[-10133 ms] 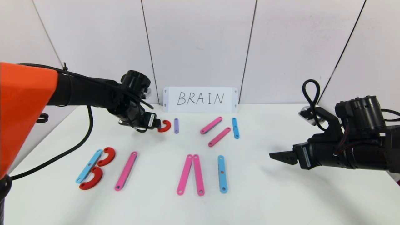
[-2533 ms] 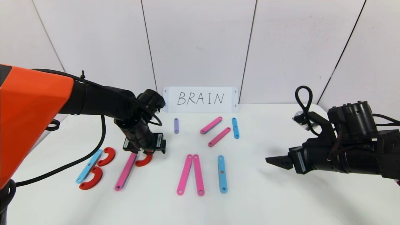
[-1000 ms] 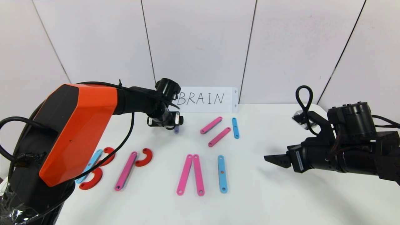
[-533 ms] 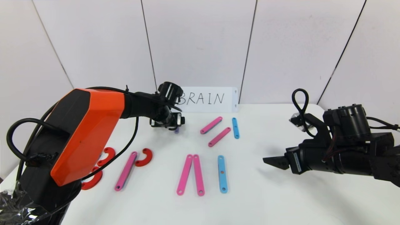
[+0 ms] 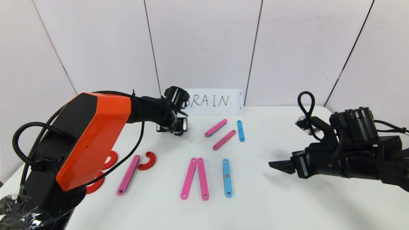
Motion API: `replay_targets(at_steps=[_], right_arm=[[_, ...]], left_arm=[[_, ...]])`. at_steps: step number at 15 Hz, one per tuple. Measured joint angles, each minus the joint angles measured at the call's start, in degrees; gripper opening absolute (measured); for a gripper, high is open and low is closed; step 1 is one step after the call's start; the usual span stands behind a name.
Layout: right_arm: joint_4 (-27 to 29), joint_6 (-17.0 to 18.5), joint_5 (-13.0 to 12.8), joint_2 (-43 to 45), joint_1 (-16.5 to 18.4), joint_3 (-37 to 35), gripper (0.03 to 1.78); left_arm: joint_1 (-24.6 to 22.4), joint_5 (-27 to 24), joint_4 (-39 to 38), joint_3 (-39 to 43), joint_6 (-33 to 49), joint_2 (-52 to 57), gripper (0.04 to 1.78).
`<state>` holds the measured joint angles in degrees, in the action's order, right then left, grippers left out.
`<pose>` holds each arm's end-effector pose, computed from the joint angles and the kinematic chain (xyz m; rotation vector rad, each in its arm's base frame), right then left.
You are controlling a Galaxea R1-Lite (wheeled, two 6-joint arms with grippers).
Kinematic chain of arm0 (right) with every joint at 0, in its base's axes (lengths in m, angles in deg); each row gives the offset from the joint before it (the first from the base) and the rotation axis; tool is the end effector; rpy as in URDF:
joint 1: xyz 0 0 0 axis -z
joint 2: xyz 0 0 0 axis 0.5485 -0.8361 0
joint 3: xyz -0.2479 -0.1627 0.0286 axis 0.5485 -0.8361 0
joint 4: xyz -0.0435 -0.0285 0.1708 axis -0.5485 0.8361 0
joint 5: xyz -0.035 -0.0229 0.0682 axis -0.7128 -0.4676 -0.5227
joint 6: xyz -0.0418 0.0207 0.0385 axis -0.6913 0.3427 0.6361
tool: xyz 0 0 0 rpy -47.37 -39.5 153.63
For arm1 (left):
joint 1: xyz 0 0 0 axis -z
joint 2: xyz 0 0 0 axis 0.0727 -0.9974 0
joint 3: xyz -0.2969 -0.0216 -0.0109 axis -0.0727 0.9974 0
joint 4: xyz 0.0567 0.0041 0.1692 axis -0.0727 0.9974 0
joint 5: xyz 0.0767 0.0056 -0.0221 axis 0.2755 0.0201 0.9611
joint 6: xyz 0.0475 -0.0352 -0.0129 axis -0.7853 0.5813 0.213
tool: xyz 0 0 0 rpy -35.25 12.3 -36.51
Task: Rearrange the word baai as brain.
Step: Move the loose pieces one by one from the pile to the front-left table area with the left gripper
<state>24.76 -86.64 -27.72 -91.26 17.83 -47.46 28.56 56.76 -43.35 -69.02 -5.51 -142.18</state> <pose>0.2756 0.0913 0.1090 -0.0314 0.7344 0.4995 0.4654 -0.1914 0.0869 -0.0375 0.7552 0.0089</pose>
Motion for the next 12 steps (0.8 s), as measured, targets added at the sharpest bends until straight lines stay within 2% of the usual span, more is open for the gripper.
replay_targets(at_steps=[3,5,6,9,12], right_arm=[[0.0,0.0,0.0,-0.2,-0.1,0.0,1.73],[0.0,0.0,0.0,-0.3,-0.3,0.0,1.73],[0.0,0.0,0.0,-0.3,-0.4,-0.1,1.73],[-1.4,0.0,-0.2,-0.6,-0.5,-0.6,1.73],[-7.4,0.6,0.2,-1.3,-0.5,-1.9,1.73]], left_arm=[[0.1,0.0,0.2,0.0,0.1,0.0,0.60],[0.3,0.0,0.3,0.0,0.1,0.0,0.36],[0.3,0.0,0.4,0.0,0.2,0.0,0.29],[0.6,0.0,0.3,0.0,0.6,0.0,0.27],[0.6,-0.1,0.6,0.1,1.1,0.3,0.27]])
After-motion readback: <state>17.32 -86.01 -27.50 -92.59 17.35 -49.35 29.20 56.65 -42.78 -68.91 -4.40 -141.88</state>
